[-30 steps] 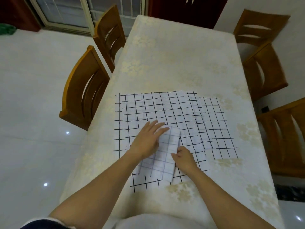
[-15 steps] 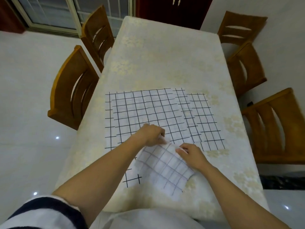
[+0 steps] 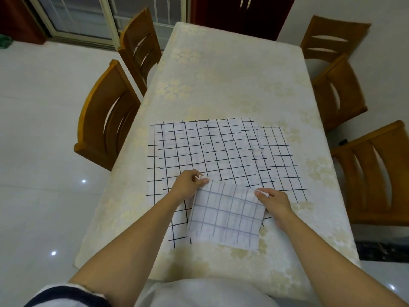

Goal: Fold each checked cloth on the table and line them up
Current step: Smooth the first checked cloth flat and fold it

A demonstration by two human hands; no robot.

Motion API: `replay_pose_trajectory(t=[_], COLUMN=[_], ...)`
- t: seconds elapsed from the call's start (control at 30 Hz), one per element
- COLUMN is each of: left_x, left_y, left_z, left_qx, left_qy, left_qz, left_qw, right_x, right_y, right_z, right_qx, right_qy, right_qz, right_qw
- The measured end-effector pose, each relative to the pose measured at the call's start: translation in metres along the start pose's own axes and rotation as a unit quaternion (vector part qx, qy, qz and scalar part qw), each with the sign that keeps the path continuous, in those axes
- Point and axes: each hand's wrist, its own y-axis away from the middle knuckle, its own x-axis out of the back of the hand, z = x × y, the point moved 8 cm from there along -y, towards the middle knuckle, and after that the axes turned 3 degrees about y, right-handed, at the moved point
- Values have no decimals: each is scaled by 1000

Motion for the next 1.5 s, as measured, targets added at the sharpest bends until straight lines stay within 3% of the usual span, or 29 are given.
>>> replay_pose_trajectory(t=[0.17, 0.3, 0.4, 0.47, 0.6, 0.8, 1.07, 1.23, 1.33, 1.43, 1.5], left_x=[9, 9, 10, 2, -50, -86, -59, -36, -30, -39, -60], left_y=[0, 3, 16, 30, 41, 23, 24, 30, 30, 31, 26], left_z=[-8, -6, 11, 24, 20, -26, -45, -50, -49, -26, -13], left_qx=[-11, -22, -94, -184, -293, -221, -174, -126, -104, -163, -214], left_qy=[-12, -46, -167, -239, -319, -445, -499, -495, -475, -465, -465], left_qz=[53, 95, 201, 252, 153, 34, 46, 59, 69, 90, 62], left_qw=[998, 994, 961, 919, 888, 867, 847, 858, 871, 866, 857], right_x=[-3, 4, -1, -20, -86, -144, -112, -84, -82, -102, -125], right_y=[-1, 4, 14, 22, 39, 39, 19, 8, 10, 23, 29], right_z=[-4, -25, -44, -53, -46, -18, 10, 15, 2, -25, -39], right_qx=[4, 75, 174, 257, 306, 295, 239, 203, 200, 246, 278], right_qy=[-15, 100, 300, 345, 424, 503, 557, 578, 553, 523, 502], right_qz=[23, 114, 196, 198, 118, 4, -17, -15, 3, 30, 18], right_qw=[1000, 986, 917, 881, 844, 812, 795, 790, 809, 815, 819])
